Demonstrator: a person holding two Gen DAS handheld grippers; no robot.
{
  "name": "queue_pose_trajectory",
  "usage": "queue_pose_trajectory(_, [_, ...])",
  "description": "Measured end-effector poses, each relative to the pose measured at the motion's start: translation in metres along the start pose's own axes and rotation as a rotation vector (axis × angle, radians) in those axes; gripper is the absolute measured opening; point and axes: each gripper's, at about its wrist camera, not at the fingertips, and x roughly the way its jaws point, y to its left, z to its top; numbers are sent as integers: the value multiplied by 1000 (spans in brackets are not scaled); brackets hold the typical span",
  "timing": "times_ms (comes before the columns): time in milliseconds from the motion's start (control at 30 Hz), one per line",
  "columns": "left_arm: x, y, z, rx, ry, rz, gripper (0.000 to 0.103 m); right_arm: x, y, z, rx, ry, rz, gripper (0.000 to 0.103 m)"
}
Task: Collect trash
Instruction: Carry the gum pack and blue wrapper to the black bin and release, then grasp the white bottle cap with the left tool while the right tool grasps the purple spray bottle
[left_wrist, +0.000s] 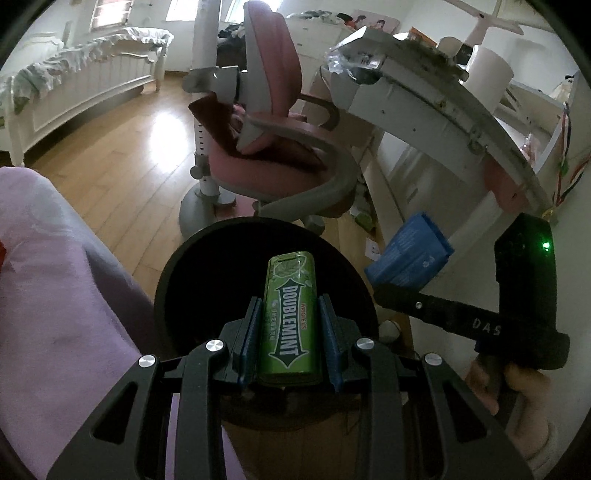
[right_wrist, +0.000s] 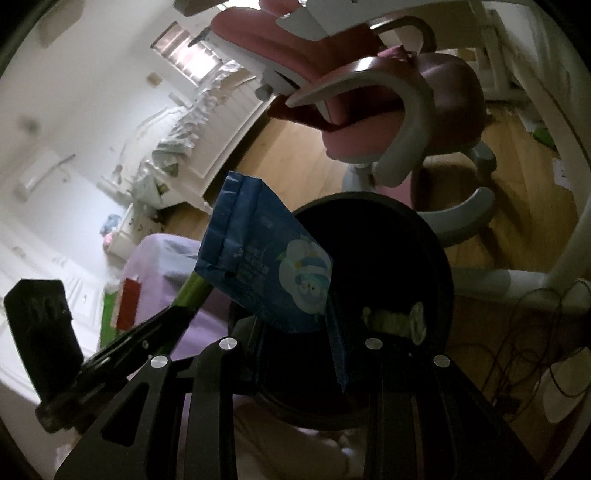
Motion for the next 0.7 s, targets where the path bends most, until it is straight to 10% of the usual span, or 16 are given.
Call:
queue_pose_trajectory(233, [-7,-10,8,38,-1,9,34,-6,1,3,21,-13,-5,57])
queue_pose_trajectory(700, [-98,33,2,-36,-159,77,51,8,56,-3,-79,20,1,58])
